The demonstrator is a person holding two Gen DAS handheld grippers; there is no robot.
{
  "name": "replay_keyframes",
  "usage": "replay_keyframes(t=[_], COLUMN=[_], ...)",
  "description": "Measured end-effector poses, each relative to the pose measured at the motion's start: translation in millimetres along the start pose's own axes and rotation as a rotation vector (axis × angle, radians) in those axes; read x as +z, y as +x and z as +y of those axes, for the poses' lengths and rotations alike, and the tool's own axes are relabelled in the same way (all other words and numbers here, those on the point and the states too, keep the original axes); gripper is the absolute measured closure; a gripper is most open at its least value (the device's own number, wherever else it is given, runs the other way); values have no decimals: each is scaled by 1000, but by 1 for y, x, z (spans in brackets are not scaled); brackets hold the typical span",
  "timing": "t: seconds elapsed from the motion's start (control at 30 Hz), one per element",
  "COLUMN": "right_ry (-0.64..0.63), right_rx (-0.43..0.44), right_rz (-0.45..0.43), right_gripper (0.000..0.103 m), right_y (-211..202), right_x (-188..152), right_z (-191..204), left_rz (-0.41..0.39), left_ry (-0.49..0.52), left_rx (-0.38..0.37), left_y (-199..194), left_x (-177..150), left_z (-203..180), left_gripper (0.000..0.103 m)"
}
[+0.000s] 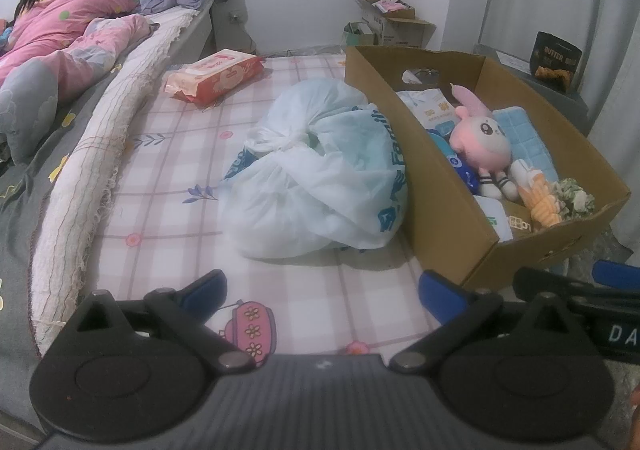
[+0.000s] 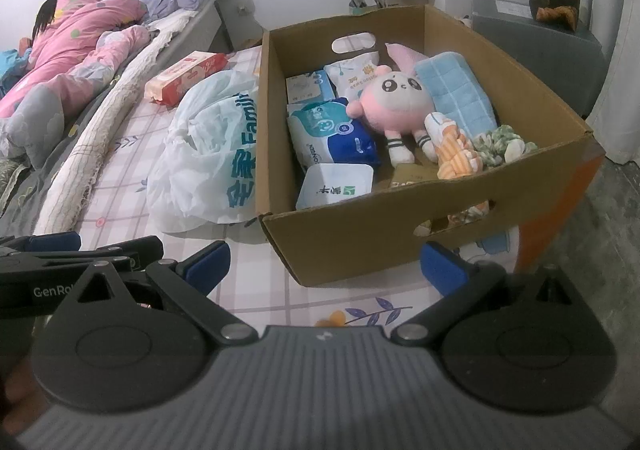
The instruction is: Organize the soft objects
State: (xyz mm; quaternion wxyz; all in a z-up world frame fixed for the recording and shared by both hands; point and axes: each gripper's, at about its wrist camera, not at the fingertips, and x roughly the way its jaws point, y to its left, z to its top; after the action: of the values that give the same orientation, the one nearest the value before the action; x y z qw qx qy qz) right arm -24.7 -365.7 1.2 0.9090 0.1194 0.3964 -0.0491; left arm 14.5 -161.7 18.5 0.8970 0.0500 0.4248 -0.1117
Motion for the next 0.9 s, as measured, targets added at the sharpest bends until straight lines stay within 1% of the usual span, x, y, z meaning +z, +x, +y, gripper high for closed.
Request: replay_keyframes(t=[0.9], right_ry=[0], right_rx=[2], right_rz=[3], right_gripper=[1], right_y=[1], right_x=[0], right_z=[1], left_rz=[3], left_ry=[0], left_rx=[1], left_y=[1], left_x=[0], left_z=[0], left_gripper=[1])
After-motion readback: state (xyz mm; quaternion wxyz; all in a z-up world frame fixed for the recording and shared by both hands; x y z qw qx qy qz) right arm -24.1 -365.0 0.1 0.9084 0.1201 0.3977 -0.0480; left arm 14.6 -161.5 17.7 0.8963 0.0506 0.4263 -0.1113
